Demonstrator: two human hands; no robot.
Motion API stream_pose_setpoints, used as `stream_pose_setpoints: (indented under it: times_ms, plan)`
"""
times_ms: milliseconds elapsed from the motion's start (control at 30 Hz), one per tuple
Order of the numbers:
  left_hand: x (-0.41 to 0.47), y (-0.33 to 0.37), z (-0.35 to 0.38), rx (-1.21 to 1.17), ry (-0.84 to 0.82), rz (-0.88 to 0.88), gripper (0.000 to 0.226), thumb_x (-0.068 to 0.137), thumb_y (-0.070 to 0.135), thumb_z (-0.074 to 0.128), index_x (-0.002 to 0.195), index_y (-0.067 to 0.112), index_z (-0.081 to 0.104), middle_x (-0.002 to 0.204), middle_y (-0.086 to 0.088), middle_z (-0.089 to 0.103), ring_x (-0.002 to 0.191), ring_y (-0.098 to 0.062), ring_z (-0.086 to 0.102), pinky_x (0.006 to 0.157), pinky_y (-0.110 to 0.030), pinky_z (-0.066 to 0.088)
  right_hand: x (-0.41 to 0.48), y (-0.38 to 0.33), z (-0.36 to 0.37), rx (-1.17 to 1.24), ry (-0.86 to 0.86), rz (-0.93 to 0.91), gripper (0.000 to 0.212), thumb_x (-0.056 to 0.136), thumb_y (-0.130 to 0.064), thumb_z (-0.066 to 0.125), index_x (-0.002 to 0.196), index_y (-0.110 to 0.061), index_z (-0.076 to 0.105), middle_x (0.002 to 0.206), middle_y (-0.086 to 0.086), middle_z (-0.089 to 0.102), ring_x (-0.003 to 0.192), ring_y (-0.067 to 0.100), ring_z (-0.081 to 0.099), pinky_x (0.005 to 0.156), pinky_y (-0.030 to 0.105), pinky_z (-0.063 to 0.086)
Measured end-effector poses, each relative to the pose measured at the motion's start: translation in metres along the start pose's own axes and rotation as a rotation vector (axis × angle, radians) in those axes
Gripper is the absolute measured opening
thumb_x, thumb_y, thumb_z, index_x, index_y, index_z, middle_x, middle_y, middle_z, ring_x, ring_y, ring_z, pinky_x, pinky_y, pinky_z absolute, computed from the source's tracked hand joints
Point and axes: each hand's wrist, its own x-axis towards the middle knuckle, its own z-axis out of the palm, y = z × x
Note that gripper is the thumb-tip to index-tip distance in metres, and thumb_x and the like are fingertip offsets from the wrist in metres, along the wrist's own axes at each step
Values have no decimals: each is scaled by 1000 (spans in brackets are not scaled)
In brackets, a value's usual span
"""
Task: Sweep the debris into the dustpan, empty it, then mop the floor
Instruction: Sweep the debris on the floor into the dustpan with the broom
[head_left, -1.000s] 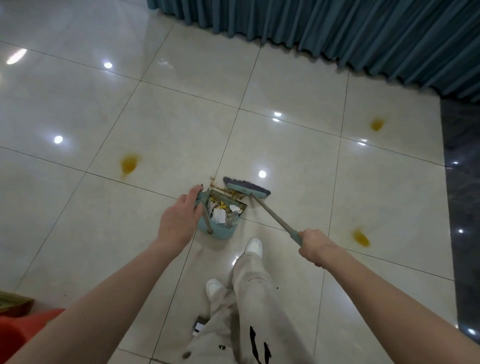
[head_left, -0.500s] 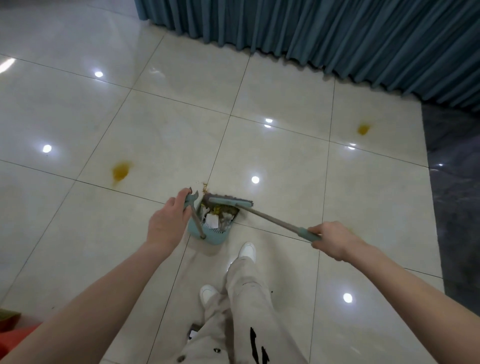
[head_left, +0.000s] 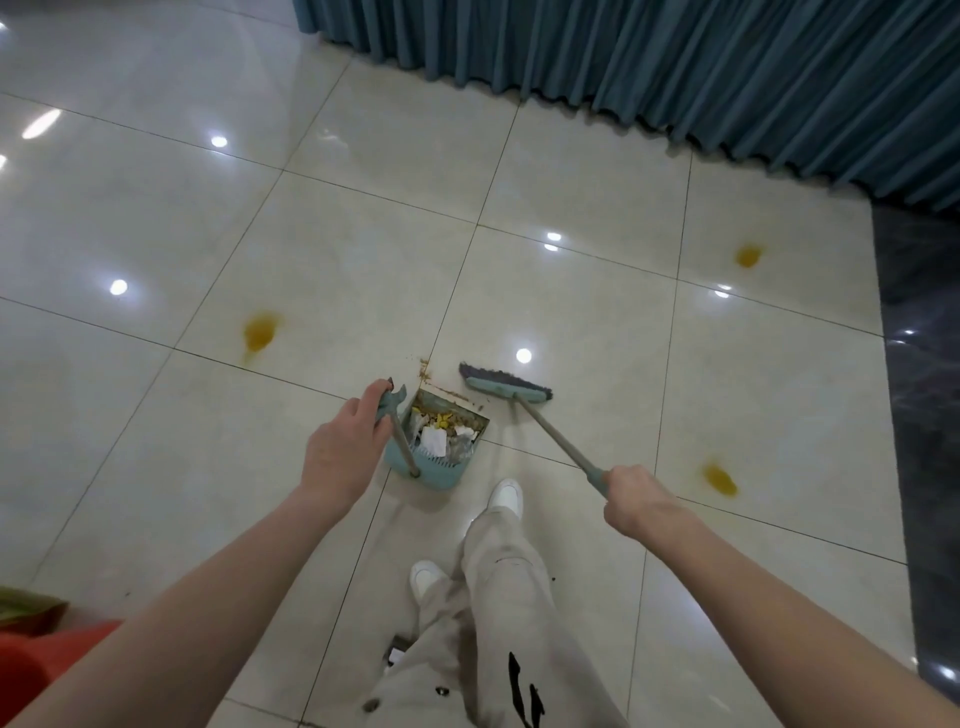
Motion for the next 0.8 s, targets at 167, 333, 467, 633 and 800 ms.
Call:
stream_pose_setpoints:
  times_ms: [167,333,467,633,800]
  plan:
    - [1,5,1,2,11,-5,38,96,29,43,133,24,37,102,-12,62,67,-40,59,58,-46,50,-18,24,1,-131,-66,-93,49,83,-1,41,127,-19,55,78,-1,47,76,23,56,52,26,40]
    - [1,7,-4,13,5,1,36,97,31,41,131,27,32,103,-11,61,69,-39,60,59,-45,51,-26,49,-10,-91,-36,-122,59,84,-6,42,134,-38,50,84,-1,53,80,23,55,54,25,40]
    - [-4,3,-5,34,2,-9,36,97,31,40,132,26,33,102,-12,60,66,-39,59,57,-45,50,-22,62,-22,-16,25,-104,47,87,-15,48,130,-31,57,97,5,64,88,25,61,70,27,48]
    - [-9,1,-7,22,5,-24,34,97,32,39,130,26,33,103,-11,60,66,-37,58,56,-42,49,-8,36,-29,61,81,-85,37,89,-14,48,123,-23,60,92,7,58,81,27,54,56,27,39]
    - [-12,-5,-13,5,35,-58,30,97,32,38,126,27,34,102,-10,62,67,-35,58,56,-43,50,24,-5,-37,141,130,-65,40,88,-10,49,125,-20,60,106,13,64,92,31,60,71,28,46]
